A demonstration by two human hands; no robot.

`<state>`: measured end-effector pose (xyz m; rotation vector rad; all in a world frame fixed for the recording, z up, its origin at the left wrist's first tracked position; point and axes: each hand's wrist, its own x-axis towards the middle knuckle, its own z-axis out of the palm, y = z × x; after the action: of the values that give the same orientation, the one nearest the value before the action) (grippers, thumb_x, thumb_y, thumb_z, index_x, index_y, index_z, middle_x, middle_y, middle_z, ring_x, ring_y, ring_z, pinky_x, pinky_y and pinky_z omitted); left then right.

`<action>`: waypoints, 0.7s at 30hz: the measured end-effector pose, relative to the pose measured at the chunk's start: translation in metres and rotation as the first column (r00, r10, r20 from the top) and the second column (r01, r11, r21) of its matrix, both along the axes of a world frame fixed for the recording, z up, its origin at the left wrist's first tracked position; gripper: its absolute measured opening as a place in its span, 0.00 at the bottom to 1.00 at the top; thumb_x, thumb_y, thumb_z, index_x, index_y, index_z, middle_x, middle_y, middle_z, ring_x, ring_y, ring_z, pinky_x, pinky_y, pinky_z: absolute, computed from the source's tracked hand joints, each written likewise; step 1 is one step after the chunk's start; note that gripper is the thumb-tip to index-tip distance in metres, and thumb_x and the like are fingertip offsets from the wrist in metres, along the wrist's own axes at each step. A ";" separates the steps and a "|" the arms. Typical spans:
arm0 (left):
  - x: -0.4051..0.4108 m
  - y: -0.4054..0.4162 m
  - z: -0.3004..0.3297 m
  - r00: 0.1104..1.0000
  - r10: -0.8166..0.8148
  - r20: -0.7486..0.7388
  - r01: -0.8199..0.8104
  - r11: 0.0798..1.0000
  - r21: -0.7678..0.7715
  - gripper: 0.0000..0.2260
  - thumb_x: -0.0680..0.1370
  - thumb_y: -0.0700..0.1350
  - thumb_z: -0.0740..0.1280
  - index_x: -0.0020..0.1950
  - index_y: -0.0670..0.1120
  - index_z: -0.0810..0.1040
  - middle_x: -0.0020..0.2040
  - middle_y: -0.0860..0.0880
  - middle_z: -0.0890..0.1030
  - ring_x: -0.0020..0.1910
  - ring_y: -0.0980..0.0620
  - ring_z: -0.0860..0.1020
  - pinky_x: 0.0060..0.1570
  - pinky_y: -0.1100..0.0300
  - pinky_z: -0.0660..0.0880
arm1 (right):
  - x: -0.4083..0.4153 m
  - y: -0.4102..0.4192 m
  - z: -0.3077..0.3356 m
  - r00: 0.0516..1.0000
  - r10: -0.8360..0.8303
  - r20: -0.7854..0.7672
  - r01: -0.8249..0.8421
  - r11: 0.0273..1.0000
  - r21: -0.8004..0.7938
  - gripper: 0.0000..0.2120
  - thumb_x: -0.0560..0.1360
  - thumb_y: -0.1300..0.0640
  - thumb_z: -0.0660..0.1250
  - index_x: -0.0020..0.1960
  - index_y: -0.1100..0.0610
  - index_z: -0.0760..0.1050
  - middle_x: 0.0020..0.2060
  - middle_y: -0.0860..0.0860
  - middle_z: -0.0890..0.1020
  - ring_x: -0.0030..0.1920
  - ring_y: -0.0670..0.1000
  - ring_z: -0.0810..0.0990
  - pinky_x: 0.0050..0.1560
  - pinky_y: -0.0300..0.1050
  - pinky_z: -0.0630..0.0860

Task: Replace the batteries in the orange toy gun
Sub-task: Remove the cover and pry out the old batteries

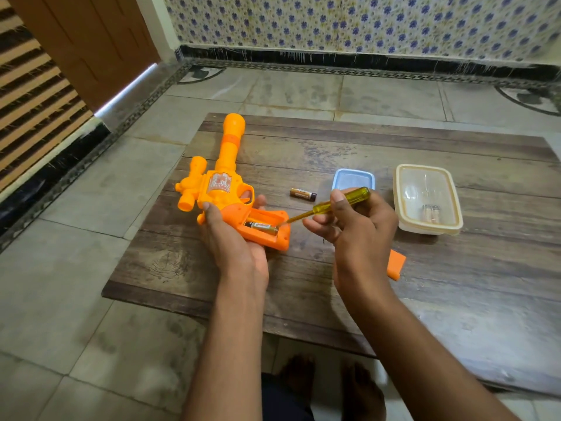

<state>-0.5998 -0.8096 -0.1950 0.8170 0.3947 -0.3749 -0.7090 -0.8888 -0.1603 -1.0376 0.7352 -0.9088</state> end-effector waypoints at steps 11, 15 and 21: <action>-0.001 -0.003 0.000 1.000 -0.001 0.030 0.000 1.000 0.017 0.24 0.86 0.59 0.56 0.76 0.45 0.70 0.60 0.37 0.84 0.39 0.44 0.87 0.32 0.56 0.82 | 0.001 -0.002 0.005 0.983 0.030 -0.179 -0.151 0.682 -0.715 0.04 0.81 0.60 0.67 0.54 0.60 0.75 0.42 0.49 0.79 0.44 0.52 0.81 0.48 0.56 0.80; 0.000 -0.001 -0.001 0.999 -0.004 0.034 0.003 1.000 0.022 0.24 0.86 0.60 0.56 0.76 0.46 0.70 0.60 0.37 0.84 0.40 0.44 0.88 0.33 0.55 0.82 | 0.003 -0.003 0.002 0.982 0.085 -0.170 -0.183 0.663 -0.726 0.07 0.81 0.57 0.66 0.54 0.61 0.75 0.43 0.53 0.78 0.45 0.58 0.81 0.45 0.63 0.79; -0.002 -0.002 0.000 1.000 -0.005 0.030 0.004 1.000 0.031 0.24 0.86 0.60 0.57 0.75 0.47 0.70 0.60 0.36 0.84 0.40 0.44 0.88 0.33 0.54 0.82 | 0.004 -0.003 0.001 0.977 0.081 -0.200 -0.204 0.649 -0.733 0.07 0.81 0.57 0.67 0.53 0.61 0.75 0.42 0.53 0.78 0.44 0.56 0.80 0.43 0.60 0.79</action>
<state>-0.6016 -0.8118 -0.1946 0.8528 0.3711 -0.3607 -0.7049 -0.8920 -0.1597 -1.9015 0.3631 -1.0254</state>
